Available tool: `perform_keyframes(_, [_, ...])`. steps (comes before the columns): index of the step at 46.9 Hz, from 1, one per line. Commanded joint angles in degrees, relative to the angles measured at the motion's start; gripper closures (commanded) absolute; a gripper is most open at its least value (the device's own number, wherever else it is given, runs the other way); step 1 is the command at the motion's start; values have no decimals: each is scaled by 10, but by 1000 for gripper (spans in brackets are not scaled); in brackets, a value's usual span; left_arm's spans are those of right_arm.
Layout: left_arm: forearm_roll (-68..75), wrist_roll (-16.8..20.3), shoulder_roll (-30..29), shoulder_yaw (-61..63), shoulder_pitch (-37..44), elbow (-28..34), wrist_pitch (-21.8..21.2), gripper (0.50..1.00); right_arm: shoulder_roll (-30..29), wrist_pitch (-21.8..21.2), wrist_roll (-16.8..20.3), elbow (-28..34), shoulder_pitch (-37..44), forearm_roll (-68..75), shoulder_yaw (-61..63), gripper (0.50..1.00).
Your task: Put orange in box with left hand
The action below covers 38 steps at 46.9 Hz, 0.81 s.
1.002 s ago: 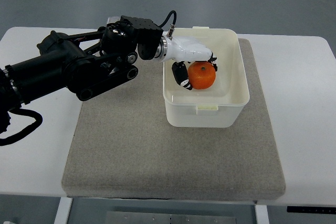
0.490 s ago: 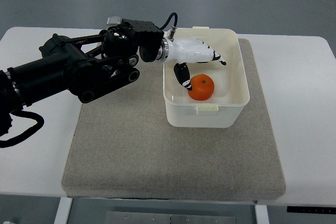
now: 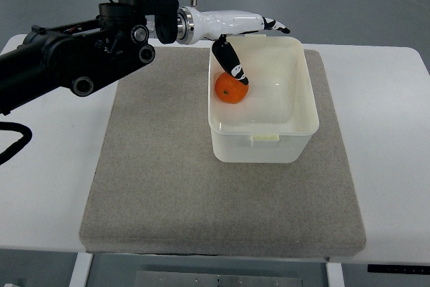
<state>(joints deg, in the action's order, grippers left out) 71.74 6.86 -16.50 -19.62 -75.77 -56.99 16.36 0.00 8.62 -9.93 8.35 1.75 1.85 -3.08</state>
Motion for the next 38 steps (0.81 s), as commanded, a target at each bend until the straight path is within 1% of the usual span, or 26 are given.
perform_keyframes(1, [-74,0,-13,-2,-3,0,-11,508,0,0,0,0,0,0,0,574])
perform_keyframes(7, [-149,1,-34,-2,0,0,-61,508,0,0,0,0,0,0,0,574])
perform_keyframes(11, [-183,4,-46,-2,10,0,-83,508,0,0,0,0,0,0,0,574])
perform_keyframes(16, [-239,4,-63,-3,27,3,-86,508,0,0,0,0,0,0,0,574])
perform_keyframes(23, [-320,4,-69,-40,83,3,-86,508,0,0,0,0,0,0,0,574])
perform_keyframes(30, [-370,4,-70,-96,153,4,-81,508,0,0,0,0,0,0,0,574])
perform_keyframes(38, [-401,3,-71,-112,190,7,-85,508,0,0,0,0,0,0,0,574])
